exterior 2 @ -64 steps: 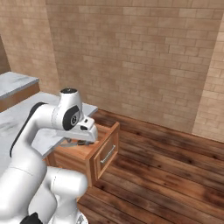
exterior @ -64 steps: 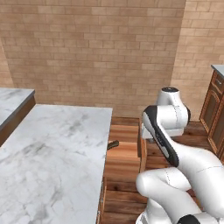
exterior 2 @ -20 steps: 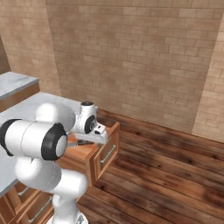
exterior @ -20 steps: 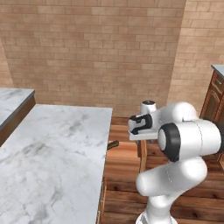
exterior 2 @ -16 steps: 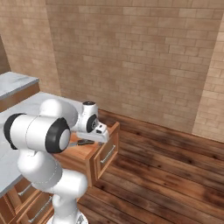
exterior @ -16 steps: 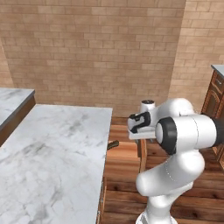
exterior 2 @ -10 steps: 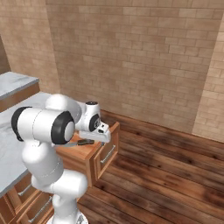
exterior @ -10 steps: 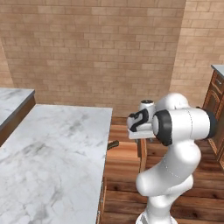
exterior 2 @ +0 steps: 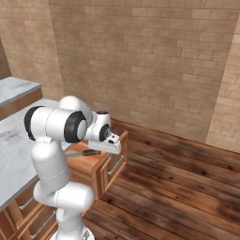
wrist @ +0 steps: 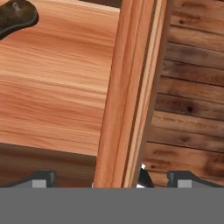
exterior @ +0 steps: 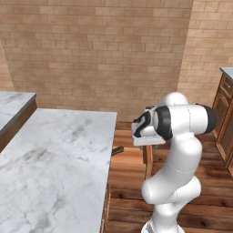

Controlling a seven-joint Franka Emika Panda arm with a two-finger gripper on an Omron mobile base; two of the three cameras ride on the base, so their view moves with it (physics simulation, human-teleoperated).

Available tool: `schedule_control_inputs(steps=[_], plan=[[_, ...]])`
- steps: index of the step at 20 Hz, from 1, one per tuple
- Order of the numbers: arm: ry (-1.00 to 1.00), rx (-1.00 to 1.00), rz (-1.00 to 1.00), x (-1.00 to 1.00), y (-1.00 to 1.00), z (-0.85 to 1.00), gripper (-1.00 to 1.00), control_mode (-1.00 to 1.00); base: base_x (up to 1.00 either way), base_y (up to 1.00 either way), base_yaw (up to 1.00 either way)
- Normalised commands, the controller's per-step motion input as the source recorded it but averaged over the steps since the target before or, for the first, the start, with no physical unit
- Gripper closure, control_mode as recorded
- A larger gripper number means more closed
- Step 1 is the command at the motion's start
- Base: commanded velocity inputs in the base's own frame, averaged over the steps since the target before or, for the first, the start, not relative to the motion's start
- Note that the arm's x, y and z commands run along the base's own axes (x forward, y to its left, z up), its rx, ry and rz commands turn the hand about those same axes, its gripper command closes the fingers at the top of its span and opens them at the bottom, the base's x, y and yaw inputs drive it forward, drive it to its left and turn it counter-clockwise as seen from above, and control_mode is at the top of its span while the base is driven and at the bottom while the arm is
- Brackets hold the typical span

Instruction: Pick up the knife from the drawer and place it on the cutting board. Then place the meat from the plate to the cutting board.

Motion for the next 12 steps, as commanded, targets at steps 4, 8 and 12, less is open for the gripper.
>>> schedule_control_inputs(steps=[4,8,12], plan=[[0.03,0.0,0.0,0.27,0.0,-0.28,-1.0,-1.0,0.0,0.0,0.0],[0.02,0.0,0.0,0.28,0.0,-0.29,-1.0,-1.0,0.0,0.0,0.0],[0.01,0.0,0.0,0.16,-0.12,-0.29,-1.0,-1.0,0.0,0.0,0.0]])
